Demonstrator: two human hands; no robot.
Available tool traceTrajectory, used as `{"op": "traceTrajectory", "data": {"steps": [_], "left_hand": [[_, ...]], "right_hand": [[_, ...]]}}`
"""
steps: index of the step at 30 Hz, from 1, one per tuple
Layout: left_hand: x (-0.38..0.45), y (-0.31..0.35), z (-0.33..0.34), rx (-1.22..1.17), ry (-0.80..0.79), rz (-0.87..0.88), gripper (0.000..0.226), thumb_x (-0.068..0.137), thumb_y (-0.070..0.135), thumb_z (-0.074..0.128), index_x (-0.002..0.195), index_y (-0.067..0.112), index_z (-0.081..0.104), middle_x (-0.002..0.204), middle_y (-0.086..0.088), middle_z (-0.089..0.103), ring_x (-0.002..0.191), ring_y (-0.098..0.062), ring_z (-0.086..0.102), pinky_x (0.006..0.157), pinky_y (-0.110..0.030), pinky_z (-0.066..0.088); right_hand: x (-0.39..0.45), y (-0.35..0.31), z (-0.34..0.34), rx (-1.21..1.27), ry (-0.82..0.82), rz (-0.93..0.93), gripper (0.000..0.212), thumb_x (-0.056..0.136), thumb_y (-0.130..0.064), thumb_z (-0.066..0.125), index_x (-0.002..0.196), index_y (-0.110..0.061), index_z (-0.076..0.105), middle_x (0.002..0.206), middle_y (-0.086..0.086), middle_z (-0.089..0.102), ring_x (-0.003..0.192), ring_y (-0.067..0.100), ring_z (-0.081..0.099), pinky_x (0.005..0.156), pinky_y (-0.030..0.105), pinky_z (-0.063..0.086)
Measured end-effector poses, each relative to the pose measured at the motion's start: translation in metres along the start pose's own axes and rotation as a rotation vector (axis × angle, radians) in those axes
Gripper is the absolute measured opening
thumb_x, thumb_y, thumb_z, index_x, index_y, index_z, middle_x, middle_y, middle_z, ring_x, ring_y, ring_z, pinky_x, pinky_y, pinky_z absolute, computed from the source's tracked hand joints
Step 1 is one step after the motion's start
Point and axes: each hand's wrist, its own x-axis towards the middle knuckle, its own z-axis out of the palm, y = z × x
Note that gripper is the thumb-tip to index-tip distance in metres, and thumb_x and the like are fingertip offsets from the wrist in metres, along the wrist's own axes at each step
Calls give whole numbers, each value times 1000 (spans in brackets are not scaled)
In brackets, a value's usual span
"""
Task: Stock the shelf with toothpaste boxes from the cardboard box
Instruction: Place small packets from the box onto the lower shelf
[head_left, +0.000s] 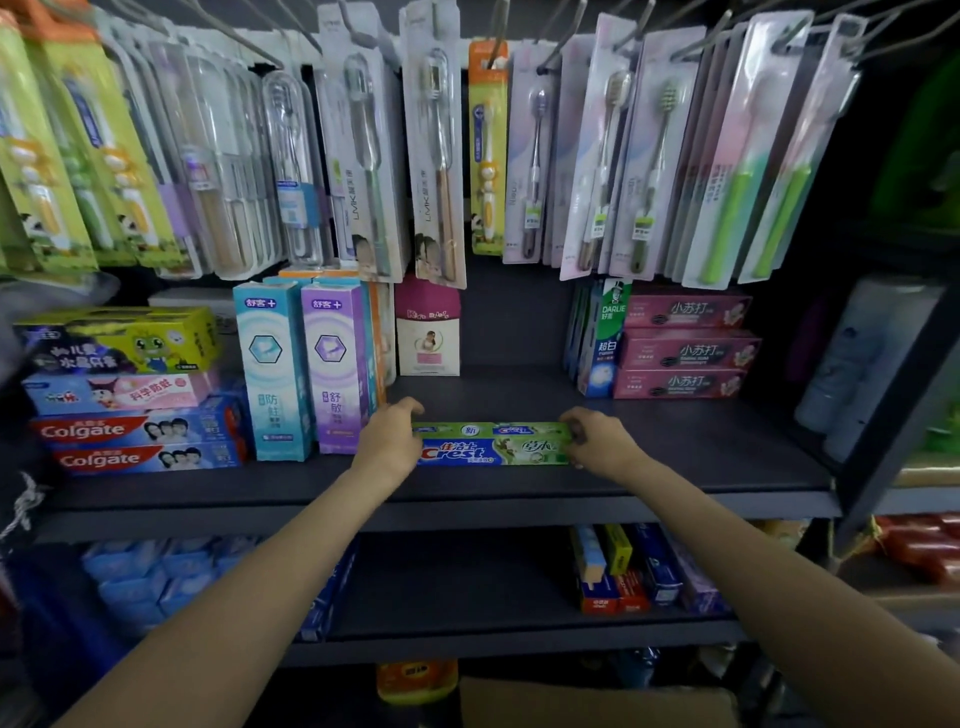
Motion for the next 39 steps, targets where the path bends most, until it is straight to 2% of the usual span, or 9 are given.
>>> {"op": "traceTrajectory", "data": {"steps": [5, 15, 18, 20, 22, 25, 30, 33, 39], "left_hand": [[10, 27, 15, -295, 46, -70, 34, 84, -9, 52, 116, 3, 58, 119, -15, 62, 110, -24, 58, 94, -30, 47], [10, 78, 58, -369, -28, -73, 38, 88, -4, 50, 123, 10, 56, 125, -10, 58, 113, -19, 55, 79, -21, 43], [15, 73, 58, -287, -13, -65, 44, 88, -1, 51, 130, 10, 49, 130, -11, 54, 117, -21, 52, 81, -22, 41], [23, 65, 56, -179, -56, -40, 51, 88, 3, 53, 136, 11, 42, 140, -13, 42, 128, -25, 42, 96, -28, 39], [32, 55, 55, 21, -191, -1, 61, 87, 8, 54, 143, 11, 30, 152, -17, 19, 142, -32, 16, 114, -38, 25], [46, 41, 50, 261, -314, -22, 76, 90, 11, 52, 149, 11, 3, 156, -13, -11, 142, -37, -14, 116, -46, 11], [74, 26, 50, 507, -126, 1, 70, 89, 17, 51, 148, 12, 13, 154, -10, 8, 141, -36, 3, 115, -44, 18], [85, 21, 51, 567, -75, -28, 69, 88, 20, 52, 146, 11, 16, 147, -12, 17, 137, -30, 17, 110, -40, 26], [95, 10, 52, 500, -120, -80, 79, 90, 15, 50, 147, 5, -4, 156, -13, -1, 143, -29, 10, 114, -37, 20]], "right_hand": [[-1, 31, -13, 73, 124, 116, 42, 87, 0, 52, 129, -7, 52, 123, 18, 60, 108, 35, 60, 95, 37, 47], [-4, 74, -40, 216, 225, 273, 45, 89, -4, 56, 132, -7, 44, 123, 13, 61, 115, 29, 54, 86, 30, 44], [1, 67, -36, 270, 230, 234, 42, 88, -3, 54, 129, -9, 46, 117, 12, 64, 114, 28, 55, 82, 27, 42], [9, 54, -29, 262, 201, 167, 43, 87, 0, 49, 128, -14, 51, 118, 12, 63, 113, 29, 56, 80, 24, 41], [21, 37, -17, 178, 135, 79, 50, 86, 4, 44, 129, -17, 54, 123, 15, 58, 113, 31, 55, 85, 26, 43], [42, 12, 3, 50, 51, -1, 56, 86, 5, 42, 138, -16, 46, 134, 20, 41, 120, 34, 47, 103, 28, 35], [78, -13, 19, -164, 79, -23, 49, 87, -3, 48, 135, -9, 44, 150, 11, 11, 132, 37, 25, 110, 42, 30], [97, -19, 23, -218, 0, -100, 55, 87, -1, 49, 140, -9, 37, 150, 10, 18, 128, 34, 34, 105, 41, 37], [118, -24, 28, -178, -58, -168, 61, 85, 5, 48, 143, -8, 34, 146, 9, 22, 126, 32, 39, 105, 40, 39]]}}
